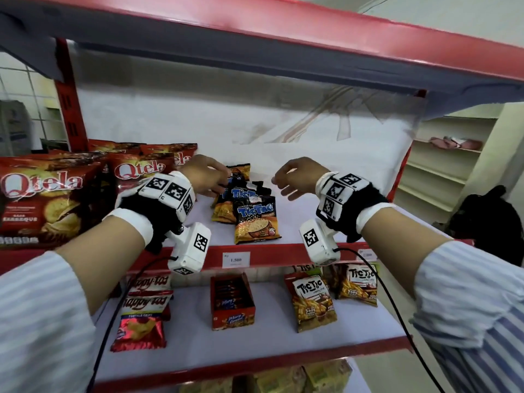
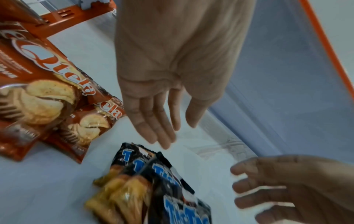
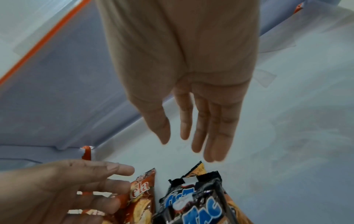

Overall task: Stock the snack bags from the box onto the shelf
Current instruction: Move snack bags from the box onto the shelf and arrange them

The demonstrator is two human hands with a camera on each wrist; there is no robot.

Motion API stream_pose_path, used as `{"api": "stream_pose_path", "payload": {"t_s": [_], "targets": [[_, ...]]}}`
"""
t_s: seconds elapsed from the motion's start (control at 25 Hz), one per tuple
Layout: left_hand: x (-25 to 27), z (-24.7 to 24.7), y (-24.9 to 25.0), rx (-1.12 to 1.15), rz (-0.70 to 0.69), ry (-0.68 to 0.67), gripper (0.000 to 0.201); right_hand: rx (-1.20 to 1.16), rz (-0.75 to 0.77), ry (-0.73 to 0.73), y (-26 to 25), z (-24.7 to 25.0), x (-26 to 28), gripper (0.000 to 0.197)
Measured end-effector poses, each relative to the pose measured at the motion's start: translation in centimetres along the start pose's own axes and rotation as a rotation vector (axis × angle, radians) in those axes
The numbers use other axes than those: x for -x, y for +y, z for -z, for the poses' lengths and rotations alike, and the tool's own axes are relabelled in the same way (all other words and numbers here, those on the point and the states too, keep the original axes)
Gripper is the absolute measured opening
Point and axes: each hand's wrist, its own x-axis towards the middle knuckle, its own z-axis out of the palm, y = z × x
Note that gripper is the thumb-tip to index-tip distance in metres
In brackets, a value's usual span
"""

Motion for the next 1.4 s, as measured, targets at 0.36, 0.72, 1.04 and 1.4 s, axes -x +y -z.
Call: {"api": "stream_pose_path", "payload": {"t_s": [0.36, 0.72, 1.04, 1.4], "targets": [[10.8, -8.8, -3.9, 0.032, -0.021, 0.214, 0.020, -0.212, 0.132, 0.173, 5.7, -3.2, 8.8, 0.015], [16.9, -17.0, -12.7, 0.246, 0.230, 0.190, 0.010, -0.249, 0.023, 0.005, 17.0, -9.6, 13.8, 0.018], [19.3, -21.0, -28.3, 0.232, 0.498, 0.121, 0.017, -0.190, -0.153, -0.099, 28.3, -21.3, 14.1, 0.005], [22.8, -28.3, -52.0, 0.203, 0.744, 0.110, 0.019, -0.054, -0.218, -0.323, 46.8, -38.8, 16.6, 0.003]]}}
